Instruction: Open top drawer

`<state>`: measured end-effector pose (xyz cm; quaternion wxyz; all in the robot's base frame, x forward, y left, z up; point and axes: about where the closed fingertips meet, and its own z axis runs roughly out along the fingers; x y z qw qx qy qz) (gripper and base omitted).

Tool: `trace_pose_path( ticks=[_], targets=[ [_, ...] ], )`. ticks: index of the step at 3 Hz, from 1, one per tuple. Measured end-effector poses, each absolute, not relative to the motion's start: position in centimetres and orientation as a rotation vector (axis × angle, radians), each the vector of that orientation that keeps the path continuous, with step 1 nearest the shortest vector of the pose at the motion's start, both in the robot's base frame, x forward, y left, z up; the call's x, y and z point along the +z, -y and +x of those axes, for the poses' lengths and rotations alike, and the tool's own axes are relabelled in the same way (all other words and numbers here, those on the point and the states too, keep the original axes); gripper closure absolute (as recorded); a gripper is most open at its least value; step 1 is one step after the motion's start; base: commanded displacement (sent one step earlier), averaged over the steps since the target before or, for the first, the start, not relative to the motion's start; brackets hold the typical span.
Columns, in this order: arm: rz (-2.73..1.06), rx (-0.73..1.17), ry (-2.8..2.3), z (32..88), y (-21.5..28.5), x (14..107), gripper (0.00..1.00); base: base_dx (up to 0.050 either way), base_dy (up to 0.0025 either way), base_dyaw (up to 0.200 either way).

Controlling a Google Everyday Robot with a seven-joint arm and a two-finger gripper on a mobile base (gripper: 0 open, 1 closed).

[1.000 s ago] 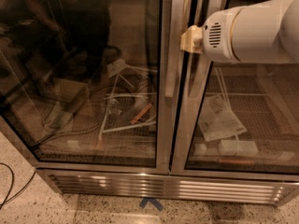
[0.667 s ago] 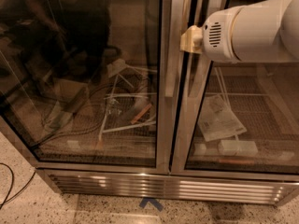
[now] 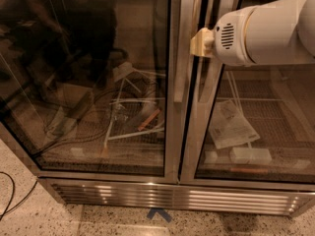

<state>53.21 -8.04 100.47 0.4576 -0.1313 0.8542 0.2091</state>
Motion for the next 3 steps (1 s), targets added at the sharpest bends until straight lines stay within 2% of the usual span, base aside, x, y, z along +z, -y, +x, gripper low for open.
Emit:
trace_pose_path(
  ticks=[3],
  targets=[
    [-0.347, 0.579, -2.069, 52.60, 7.50, 99.76, 1.00, 0.000, 0.00000, 0.000]
  ],
)
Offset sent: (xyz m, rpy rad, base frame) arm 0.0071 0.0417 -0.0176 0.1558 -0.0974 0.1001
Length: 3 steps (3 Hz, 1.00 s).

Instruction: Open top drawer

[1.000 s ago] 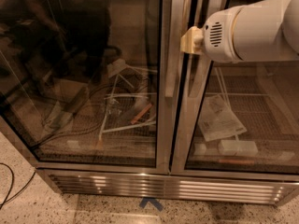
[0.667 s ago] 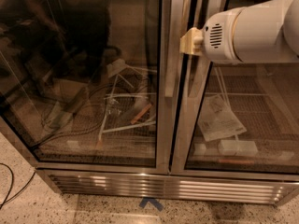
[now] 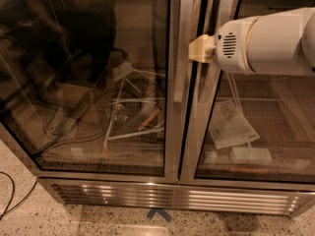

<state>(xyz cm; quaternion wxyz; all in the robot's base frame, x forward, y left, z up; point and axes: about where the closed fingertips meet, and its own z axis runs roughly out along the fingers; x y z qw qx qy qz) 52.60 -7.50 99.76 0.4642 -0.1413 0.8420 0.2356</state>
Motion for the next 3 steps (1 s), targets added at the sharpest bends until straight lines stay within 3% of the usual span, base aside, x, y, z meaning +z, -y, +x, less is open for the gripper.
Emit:
trace_pose_path(
  ticks=[3],
  targets=[
    [-0.347, 0.568, -2.072, 52.64, 7.68, 99.79, 1.00, 0.000, 0.00000, 0.000]
  ],
)
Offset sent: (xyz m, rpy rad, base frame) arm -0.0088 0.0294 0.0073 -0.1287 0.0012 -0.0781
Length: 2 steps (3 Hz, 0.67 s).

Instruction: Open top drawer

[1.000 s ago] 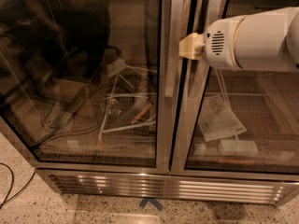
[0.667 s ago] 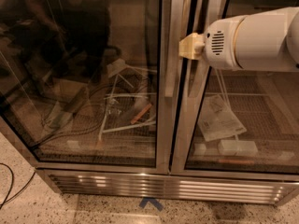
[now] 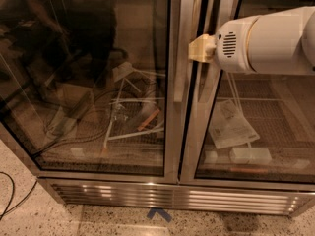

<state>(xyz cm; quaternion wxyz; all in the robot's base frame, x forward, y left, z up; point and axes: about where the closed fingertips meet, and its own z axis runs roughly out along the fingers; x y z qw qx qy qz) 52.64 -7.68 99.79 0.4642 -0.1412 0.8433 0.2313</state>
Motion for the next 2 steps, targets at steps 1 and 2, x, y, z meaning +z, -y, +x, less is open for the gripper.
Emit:
trace_pose_path(
  ticks=[1, 2],
  targets=[
    [-0.343, 0.538, -2.075, 52.52, 7.33, 99.88, 1.00, 0.000, 0.00000, 0.000],
    [-0.340, 0.529, -2.075, 52.61, 7.54, 99.88, 1.00, 0.000, 0.00000, 0.000]
  ],
)
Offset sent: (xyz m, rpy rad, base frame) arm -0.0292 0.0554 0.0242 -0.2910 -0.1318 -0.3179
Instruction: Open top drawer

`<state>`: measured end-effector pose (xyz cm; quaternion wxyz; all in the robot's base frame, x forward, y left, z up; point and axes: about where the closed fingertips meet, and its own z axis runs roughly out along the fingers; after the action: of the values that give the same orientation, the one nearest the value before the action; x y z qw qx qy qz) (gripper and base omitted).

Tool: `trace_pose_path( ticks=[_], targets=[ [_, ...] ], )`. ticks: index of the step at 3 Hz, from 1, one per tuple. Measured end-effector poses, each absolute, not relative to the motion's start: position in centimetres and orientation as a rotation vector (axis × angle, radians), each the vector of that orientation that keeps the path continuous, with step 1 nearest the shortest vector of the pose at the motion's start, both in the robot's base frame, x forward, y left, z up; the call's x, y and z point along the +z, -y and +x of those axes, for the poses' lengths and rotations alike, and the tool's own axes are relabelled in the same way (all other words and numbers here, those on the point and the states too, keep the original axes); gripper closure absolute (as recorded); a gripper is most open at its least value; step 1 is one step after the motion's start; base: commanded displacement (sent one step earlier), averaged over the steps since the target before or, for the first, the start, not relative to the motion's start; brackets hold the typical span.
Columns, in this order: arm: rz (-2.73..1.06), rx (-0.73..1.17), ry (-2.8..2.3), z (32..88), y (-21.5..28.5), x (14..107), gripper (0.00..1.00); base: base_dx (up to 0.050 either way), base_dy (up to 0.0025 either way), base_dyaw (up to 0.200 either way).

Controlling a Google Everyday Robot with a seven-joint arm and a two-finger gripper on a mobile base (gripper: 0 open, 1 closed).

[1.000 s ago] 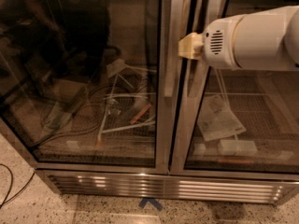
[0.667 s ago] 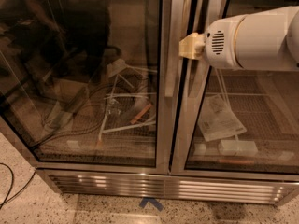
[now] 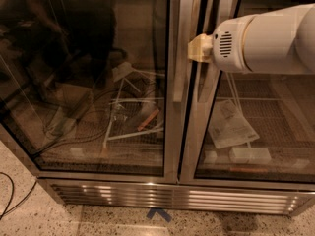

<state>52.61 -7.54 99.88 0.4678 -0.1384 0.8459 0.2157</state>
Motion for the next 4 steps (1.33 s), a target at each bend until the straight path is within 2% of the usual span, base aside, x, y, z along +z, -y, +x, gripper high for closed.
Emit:
trace_pose_path(
  ticks=[2, 4],
  targets=[
    [-0.332, 0.505, -2.075, 52.6, 7.6, 99.9, 1.00, 0.000, 0.00000, 0.000],
    [-0.284, 0.355, -1.999, 49.4, 8.6, 99.7, 1.00, 0.000, 0.00000, 0.000]
  ],
)
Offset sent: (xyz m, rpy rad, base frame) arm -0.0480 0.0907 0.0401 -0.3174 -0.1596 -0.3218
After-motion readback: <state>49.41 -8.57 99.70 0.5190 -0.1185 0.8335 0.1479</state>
